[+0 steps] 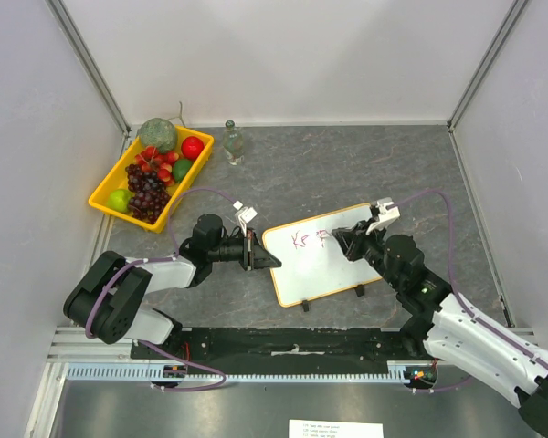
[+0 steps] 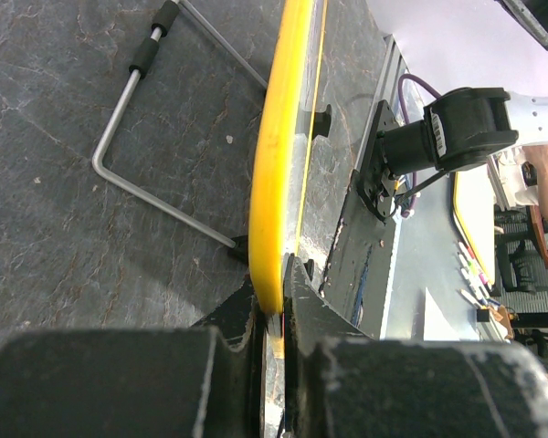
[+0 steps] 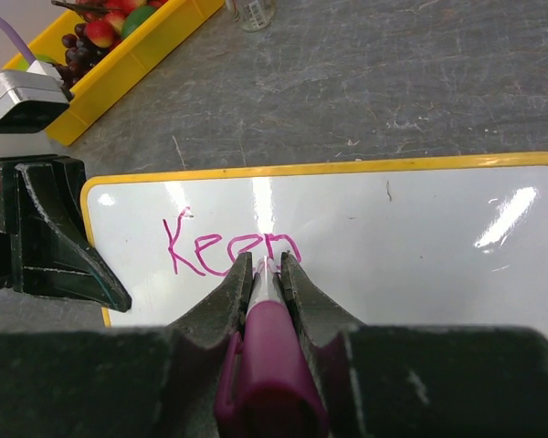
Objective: Write a sentence on the whiteboard
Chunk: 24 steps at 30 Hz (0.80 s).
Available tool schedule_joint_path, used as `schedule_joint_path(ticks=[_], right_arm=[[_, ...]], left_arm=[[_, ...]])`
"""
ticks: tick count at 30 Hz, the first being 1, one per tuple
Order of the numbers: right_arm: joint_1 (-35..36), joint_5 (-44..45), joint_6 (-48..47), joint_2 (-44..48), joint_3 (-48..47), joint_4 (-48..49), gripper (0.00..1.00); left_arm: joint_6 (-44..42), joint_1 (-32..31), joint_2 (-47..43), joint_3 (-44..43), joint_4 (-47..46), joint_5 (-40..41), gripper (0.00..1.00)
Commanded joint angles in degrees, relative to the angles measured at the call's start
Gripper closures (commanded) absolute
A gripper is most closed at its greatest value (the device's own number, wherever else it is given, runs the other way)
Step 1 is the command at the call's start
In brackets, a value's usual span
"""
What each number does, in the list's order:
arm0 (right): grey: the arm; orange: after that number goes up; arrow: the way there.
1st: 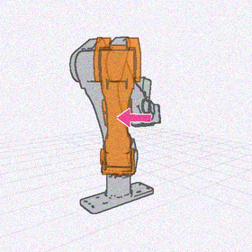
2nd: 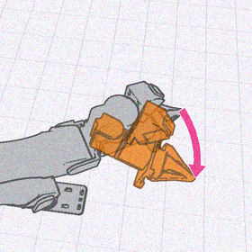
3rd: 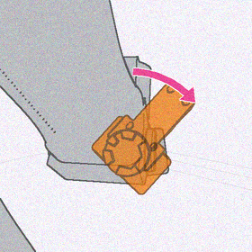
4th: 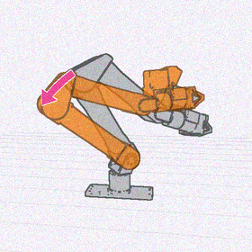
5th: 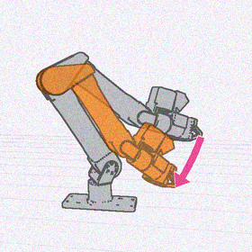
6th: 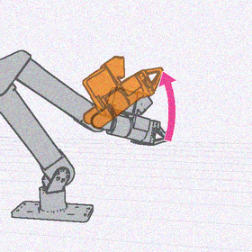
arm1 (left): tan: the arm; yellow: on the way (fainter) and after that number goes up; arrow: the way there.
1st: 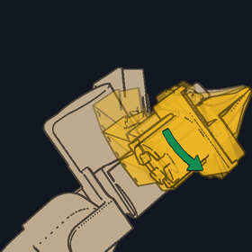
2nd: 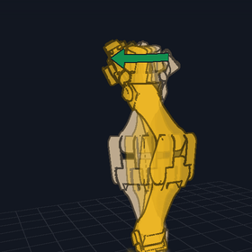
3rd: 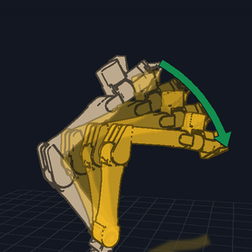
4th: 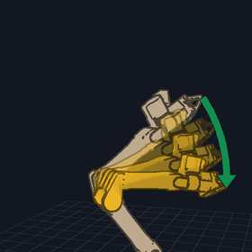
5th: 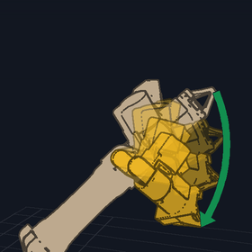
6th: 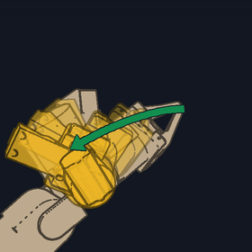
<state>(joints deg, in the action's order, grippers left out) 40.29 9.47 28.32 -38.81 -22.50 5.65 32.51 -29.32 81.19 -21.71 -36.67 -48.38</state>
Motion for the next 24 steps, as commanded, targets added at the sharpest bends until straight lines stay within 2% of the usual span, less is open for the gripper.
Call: schedule_joint_path(ticks=[1,9,18,24], right_arm=[[0.0,0.7,1.2,0.0,0.1,1.3,1.00],[-1.2,-0.8,1.5,2.7,-3.2,-1.3,1.00],[-9.6,-4.3,-0.1,5.8,-4.5,-5.5,1.00],[-11.1,-4.9,-0.5,5.5,-4.4,-6.8,1.00]], left_arm=[[-6.9,-0.1,1.3,0.5,4.9,5.4,0.98],[-7.1,-0.2,1.2,0.5,5.0,5.5,0.98],[-7.2,-0.1,1.0,0.6,5.3,5.6,0.98],[-7.2,-0.1,0.8,0.6,5.2,5.6,0.98]])
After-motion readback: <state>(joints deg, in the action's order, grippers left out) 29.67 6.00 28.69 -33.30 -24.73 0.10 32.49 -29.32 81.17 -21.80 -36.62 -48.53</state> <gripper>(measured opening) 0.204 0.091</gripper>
